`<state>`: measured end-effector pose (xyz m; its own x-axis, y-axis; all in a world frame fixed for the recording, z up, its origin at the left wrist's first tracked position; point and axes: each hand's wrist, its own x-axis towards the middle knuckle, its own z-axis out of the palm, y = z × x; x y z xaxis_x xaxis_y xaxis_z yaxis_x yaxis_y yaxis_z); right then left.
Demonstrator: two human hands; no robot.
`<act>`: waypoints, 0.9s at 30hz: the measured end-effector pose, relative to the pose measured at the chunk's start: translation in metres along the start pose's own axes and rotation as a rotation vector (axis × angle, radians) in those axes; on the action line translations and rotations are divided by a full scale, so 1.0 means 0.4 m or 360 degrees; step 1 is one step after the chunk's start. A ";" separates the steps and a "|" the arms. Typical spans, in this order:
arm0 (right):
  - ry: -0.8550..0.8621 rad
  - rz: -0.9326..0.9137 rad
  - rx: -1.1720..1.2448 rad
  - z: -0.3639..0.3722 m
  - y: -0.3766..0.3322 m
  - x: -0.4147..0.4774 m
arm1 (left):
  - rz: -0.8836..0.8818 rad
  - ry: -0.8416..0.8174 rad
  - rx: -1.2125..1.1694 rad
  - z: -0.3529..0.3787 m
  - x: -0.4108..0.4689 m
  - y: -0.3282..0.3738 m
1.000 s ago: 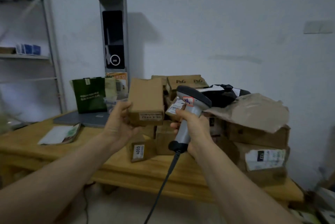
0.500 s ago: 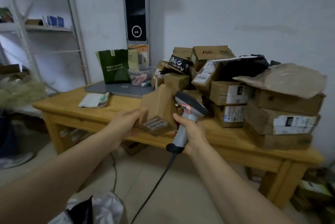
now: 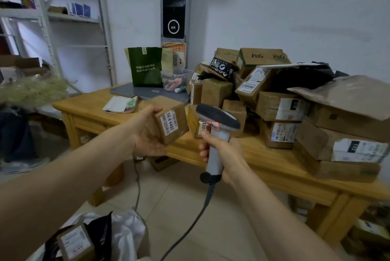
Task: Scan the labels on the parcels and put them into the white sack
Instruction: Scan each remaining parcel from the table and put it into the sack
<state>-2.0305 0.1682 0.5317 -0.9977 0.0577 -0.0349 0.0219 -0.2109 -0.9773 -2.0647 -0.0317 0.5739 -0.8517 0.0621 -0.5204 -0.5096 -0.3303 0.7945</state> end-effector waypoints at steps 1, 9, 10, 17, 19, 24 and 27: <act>-0.0043 0.0022 0.0003 0.000 -0.001 -0.006 | 0.0018 -0.0007 -0.0016 -0.003 0.001 0.008; -0.0263 0.0180 0.0217 0.035 -0.026 -0.045 | 0.0195 -0.0132 -0.0415 -0.028 0.022 0.029; -0.0284 0.0186 0.0225 0.040 -0.028 -0.048 | 0.0220 -0.0158 -0.0464 -0.029 0.025 0.027; -0.0293 0.0226 0.0303 0.076 -0.033 -0.055 | 0.0343 -0.0206 -0.0637 -0.030 0.042 0.017; -0.0293 0.0231 0.0319 0.084 -0.035 -0.054 | 0.0349 -0.0206 -0.0640 -0.032 0.045 0.018; -0.0314 0.0204 0.0343 0.102 -0.038 -0.055 | 0.0352 -0.0197 -0.0654 -0.044 0.052 0.015; -0.0322 0.0227 0.0343 0.110 -0.038 -0.055 | 0.0361 -0.0194 -0.0666 -0.048 0.057 0.012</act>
<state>-2.0118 0.1272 0.5567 -0.9785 -0.1779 -0.1048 0.1700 -0.4061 -0.8979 -2.0840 -0.0501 0.5598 -0.9563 0.0462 -0.2888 -0.2381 -0.6967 0.6767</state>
